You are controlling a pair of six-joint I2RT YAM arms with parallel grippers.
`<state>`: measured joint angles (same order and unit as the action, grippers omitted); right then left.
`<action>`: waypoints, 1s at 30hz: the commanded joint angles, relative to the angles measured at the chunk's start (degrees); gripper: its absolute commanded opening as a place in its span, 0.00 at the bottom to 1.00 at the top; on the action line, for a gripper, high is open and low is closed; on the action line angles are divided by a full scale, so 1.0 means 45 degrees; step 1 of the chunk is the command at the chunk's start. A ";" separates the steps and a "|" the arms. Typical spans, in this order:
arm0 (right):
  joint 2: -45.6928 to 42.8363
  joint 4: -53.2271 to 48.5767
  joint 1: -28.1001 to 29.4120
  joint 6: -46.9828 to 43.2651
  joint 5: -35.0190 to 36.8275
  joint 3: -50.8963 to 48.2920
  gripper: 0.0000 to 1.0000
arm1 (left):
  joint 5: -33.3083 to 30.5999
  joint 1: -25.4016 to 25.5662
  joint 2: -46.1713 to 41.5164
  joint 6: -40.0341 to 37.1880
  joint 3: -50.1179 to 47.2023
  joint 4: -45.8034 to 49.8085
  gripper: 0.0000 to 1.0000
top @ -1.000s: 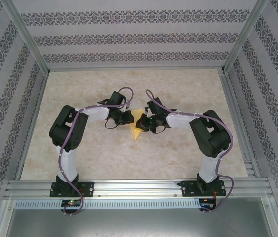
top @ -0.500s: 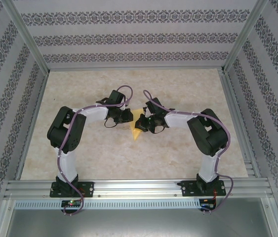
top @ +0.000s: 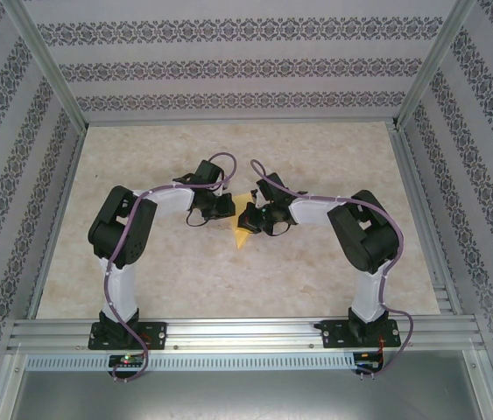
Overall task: Fold a paper plane with a square sheet of paper (pick it up from the middle)
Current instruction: Third fold the triangle at the center of the table.
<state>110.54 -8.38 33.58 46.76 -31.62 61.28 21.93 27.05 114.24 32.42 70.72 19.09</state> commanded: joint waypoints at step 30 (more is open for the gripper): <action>0.0565 0.0589 0.0154 -0.0040 -0.0042 0.0231 0.04 | 0.0284 0.0079 0.0406 -0.0052 0.0128 0.0368 0.12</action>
<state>112.14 -7.90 33.76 46.15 -31.77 61.91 22.15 27.05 114.37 32.42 70.81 19.22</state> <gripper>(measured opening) 0.048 0.120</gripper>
